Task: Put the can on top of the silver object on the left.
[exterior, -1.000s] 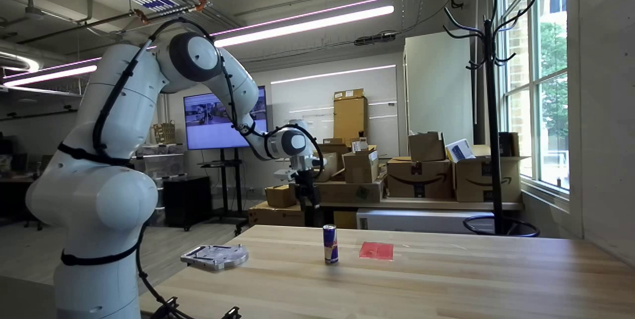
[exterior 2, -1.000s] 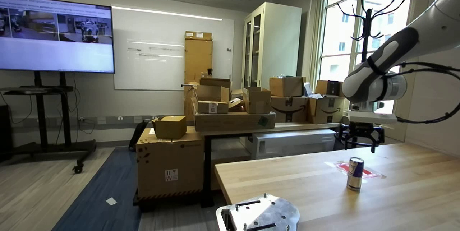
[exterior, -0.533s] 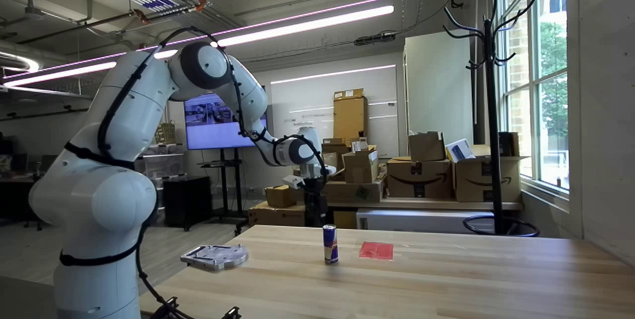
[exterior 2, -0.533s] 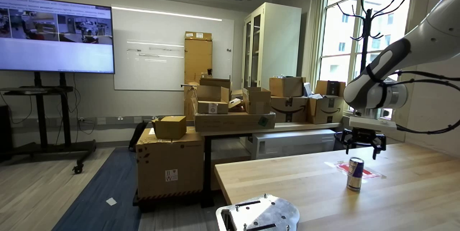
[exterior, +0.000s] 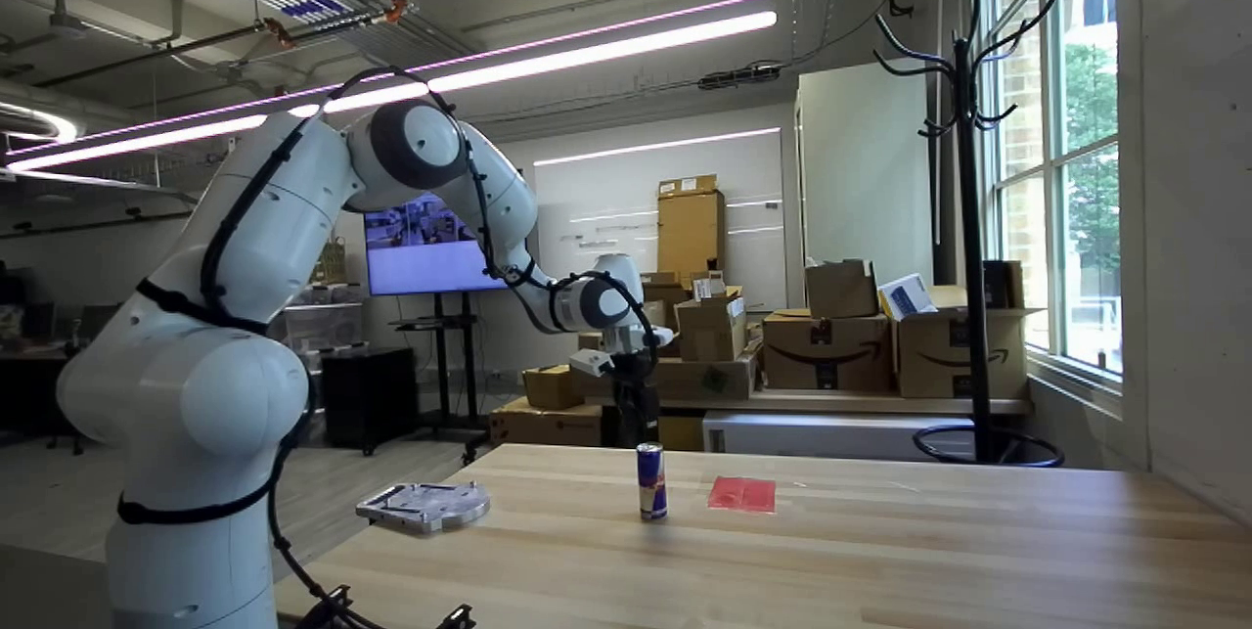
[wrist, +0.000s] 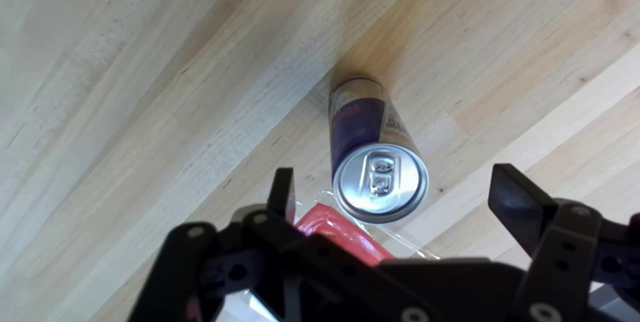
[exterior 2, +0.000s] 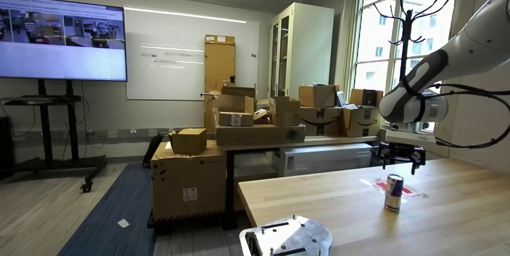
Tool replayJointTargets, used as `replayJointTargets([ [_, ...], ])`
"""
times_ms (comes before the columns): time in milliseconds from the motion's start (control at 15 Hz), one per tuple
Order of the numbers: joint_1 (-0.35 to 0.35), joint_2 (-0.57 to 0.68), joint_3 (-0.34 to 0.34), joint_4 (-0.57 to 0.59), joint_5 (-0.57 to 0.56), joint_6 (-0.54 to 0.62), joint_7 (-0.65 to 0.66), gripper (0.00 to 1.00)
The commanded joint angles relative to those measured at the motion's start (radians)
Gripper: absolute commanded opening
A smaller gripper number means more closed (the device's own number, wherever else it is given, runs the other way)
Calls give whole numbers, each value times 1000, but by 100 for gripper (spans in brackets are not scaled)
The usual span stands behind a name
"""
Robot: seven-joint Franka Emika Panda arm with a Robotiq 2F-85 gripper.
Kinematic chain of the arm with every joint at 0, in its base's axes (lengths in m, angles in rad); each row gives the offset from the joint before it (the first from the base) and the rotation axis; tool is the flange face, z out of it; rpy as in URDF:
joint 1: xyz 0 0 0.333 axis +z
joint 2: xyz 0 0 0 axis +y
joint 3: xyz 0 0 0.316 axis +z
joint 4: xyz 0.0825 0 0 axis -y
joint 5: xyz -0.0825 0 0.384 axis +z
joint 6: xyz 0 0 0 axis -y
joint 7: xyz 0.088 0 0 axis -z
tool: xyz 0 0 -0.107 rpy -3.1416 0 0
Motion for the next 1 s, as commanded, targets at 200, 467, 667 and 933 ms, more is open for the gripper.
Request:
replayJointTargets([
  [200, 3, 82, -6, 46, -6, 10, 15, 100],
  [467, 9, 104, -9, 59, -5, 30, 16, 100],
  [667, 7, 113, -11, 74, -3, 46, 14, 100],
  [933, 7, 132, -11, 100, -2, 47, 17, 100],
])
